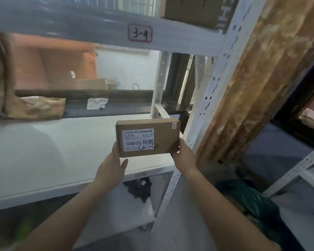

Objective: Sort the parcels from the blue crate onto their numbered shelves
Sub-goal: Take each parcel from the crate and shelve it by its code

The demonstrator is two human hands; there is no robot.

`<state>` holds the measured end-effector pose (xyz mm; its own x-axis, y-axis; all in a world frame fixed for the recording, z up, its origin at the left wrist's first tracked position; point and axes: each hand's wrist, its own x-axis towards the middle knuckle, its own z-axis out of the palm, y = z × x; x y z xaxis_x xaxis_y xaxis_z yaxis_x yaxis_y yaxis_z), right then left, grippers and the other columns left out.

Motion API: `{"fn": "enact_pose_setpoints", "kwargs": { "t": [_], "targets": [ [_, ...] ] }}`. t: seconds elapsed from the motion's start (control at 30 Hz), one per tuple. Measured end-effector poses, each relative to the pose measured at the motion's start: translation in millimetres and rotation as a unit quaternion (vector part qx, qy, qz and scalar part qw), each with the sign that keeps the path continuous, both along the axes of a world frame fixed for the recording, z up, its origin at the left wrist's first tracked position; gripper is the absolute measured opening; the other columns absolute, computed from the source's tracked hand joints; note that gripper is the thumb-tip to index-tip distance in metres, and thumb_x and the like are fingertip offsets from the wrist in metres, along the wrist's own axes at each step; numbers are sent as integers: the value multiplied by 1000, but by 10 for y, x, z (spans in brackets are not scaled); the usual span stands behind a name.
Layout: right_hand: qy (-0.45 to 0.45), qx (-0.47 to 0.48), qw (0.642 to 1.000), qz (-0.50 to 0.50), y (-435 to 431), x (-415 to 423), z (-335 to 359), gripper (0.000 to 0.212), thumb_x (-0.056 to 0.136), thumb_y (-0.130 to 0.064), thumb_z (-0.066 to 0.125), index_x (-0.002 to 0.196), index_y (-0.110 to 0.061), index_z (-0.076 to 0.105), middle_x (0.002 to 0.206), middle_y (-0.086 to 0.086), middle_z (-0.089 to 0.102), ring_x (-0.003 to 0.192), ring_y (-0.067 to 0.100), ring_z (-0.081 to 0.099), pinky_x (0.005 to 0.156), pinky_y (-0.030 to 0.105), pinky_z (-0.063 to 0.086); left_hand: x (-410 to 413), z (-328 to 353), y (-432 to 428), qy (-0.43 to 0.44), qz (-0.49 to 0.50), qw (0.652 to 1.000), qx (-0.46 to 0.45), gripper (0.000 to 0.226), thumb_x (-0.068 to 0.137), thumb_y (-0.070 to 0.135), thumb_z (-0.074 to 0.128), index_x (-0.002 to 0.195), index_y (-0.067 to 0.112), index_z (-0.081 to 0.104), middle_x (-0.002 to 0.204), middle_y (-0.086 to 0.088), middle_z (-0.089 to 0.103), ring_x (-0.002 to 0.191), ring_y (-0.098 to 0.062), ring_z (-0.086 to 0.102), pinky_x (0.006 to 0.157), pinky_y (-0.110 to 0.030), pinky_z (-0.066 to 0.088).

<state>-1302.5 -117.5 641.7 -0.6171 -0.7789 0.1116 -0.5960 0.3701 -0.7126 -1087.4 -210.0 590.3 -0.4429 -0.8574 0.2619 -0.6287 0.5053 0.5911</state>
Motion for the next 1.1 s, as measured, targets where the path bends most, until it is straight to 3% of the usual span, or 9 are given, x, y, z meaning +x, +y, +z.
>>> {"fn": "enact_pose_setpoints", "kwargs": {
  "t": [0.13, 0.3, 0.4, 0.47, 0.57, 0.67, 0.77, 0.93, 1.1],
  "targets": [
    [-79, 10, 996, 30, -294, -262, -542, 51, 86, 5, 46, 131, -18, 48, 126, 3, 61, 117, 24, 56, 91, 30, 45, -239, -478, -182, -18, -2, 1000, 26, 80, 92, 28, 50, 143, 34, -12, 146, -8, 41, 124, -32, 50, 95, -47, 46],
    [-144, 3, 989, 35, -353, -372, -934, 63, 84, 11, 46, 139, -20, 42, 130, 5, 59, 118, 25, 55, 98, 36, 47, -339, -710, -153, 44, -33, 998, 25, 62, 89, 41, 41, 134, 50, 0, 136, -7, 50, 113, -30, 54, 83, -40, 46],
    [-171, -10, 985, 29, -369, -389, -1038, 67, 82, 15, 44, 142, -15, 39, 130, 8, 58, 116, 27, 55, 92, 30, 45, -371, -835, -105, 36, -5, 999, 20, 70, 87, 42, 40, 140, 46, -6, 137, -6, 46, 116, -28, 47, 96, -48, 44],
    [-199, -30, 979, 17, -385, -368, -1076, 63, 83, 13, 44, 141, -13, 41, 128, 7, 58, 112, 23, 55, 89, 27, 43, -368, -934, -57, 18, 7, 1000, 8, 71, 88, 52, 31, 143, 44, -14, 145, -3, 41, 127, -28, 41, 115, -49, 25],
    [-238, -70, 968, -46, -443, -304, -1087, 54, 86, 8, 45, 136, -12, 50, 122, 5, 62, 102, 15, 53, 89, 23, 39, -363, -989, -11, -23, 4, 1000, 3, 73, 89, 59, 23, 142, 39, -25, 155, -2, 28, 141, -24, 30, 121, -40, 1],
    [-293, -117, 932, -179, -510, -187, -1074, 43, 89, 2, 49, 129, -10, 57, 123, 8, 64, 111, 27, 59, 86, 24, 38, -382, -984, 16, -21, 10, 1000, 11, 76, 90, 57, 26, 142, 38, -26, 157, 2, 21, 143, -20, 25, 121, -40, -2],
    [-333, -138, 908, -212, -580, -83, -1044, 37, 92, -6, 53, 129, -8, 47, 125, 10, 59, 114, 29, 57, 86, 27, 38, -397, -967, 53, -6, 21, 1000, 20, 78, 91, 55, 31, 140, 42, -28, 157, 2, 21, 143, -21, 22, 120, -39, -4],
    [-294, -94, 934, -181, -631, -121, -1078, 43, 92, -21, 62, 131, -7, 51, 135, 9, 53, 118, 27, 56, 87, 26, 38, -377, -961, 119, -3, 35, 999, 30, 76, 88, 61, 28, 131, 52, -34, 158, 1, 17, 137, -7, 2, 114, -35, -9],
    [-287, -54, 939, -183, -568, -140, -1077, 55, 90, -26, 64, 136, -2, 47, 136, 15, 54, 125, 33, 52, 104, 41, 42, -419, -1013, 68, -23, 29, 999, 37, 79, 91, 60, 30, 137, 43, -32, 160, 5, 8, 146, -17, 14, 118, -35, -9]
  ]
}}
